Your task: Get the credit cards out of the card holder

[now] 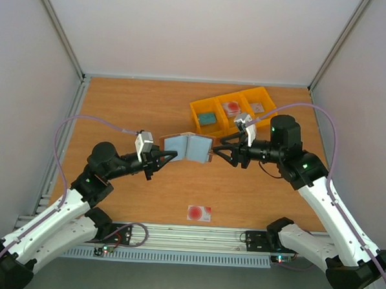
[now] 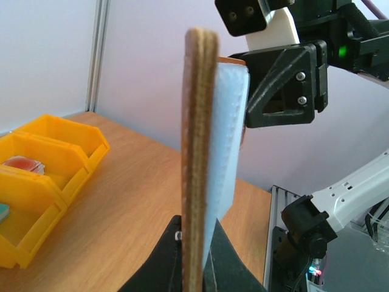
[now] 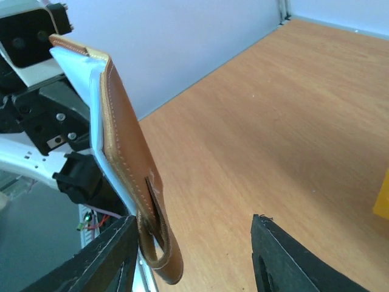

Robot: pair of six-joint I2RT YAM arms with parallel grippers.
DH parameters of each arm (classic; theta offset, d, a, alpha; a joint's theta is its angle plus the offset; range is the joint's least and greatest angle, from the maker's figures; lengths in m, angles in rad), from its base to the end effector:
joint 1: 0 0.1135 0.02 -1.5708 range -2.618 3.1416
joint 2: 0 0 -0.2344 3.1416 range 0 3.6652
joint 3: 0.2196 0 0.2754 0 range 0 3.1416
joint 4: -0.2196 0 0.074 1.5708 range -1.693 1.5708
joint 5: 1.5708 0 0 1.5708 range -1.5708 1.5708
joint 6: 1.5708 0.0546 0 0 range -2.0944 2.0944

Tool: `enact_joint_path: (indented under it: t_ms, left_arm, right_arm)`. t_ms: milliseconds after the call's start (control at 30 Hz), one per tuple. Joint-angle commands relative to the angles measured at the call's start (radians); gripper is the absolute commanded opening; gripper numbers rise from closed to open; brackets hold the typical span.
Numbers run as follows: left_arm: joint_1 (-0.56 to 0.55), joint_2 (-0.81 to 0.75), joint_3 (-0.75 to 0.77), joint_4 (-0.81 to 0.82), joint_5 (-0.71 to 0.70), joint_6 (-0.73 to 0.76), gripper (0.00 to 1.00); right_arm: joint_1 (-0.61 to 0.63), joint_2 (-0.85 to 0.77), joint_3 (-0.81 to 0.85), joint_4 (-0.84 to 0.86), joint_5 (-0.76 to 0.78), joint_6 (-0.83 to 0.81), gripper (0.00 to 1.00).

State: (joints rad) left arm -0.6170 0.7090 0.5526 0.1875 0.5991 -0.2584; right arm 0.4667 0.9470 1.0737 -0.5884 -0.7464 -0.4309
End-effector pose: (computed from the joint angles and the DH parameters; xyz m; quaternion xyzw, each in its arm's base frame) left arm 0.1746 -0.1616 0.2872 0.3271 0.6166 -0.4768 0.5343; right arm 0.2015 0.1430 0.3464 -0.5164 0.6299 0.3187 0.4847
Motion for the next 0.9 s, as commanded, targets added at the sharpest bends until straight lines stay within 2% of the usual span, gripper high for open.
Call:
enact_joint_path:
  t_ms: [0, 67, 333, 500, 667, 767, 867]
  left_arm:
    - [0.003, -0.019, -0.023, 0.103, 0.020, -0.002, 0.00]
    - [0.003, -0.019, -0.026, 0.104, 0.015, -0.006, 0.00]
    - [0.003, -0.014, -0.019, 0.109, 0.019, -0.010, 0.00]
    - [0.003, -0.020, -0.036, 0.110, -0.005, -0.036, 0.00]
    - [0.004, -0.023, -0.036, 0.106, -0.019, -0.049, 0.00]
    - [0.004, -0.022, -0.035, 0.105, -0.020, -0.064, 0.00]
    - [0.004, -0.027, -0.035, 0.103, -0.018, -0.060, 0.00]
  right_arm:
    - [0.009, 0.005, -0.003, 0.078, 0.034, 0.022, 0.51]
    - [0.026, 0.017, 0.005, 0.092, 0.011, 0.024, 0.52]
    - [0.155, 0.097, 0.024, 0.121, 0.081, 0.012, 0.54]
    - [0.243, 0.161, 0.076, 0.180, 0.007, 0.028, 0.57]
    - [0.359, 0.217, 0.145, 0.089, 0.088, -0.039, 0.58]
    - [0.368, 0.211, 0.153, 0.071, 0.124, -0.049, 0.59]
    - [0.368, 0.188, 0.144, 0.055, 0.241, -0.040, 0.61]
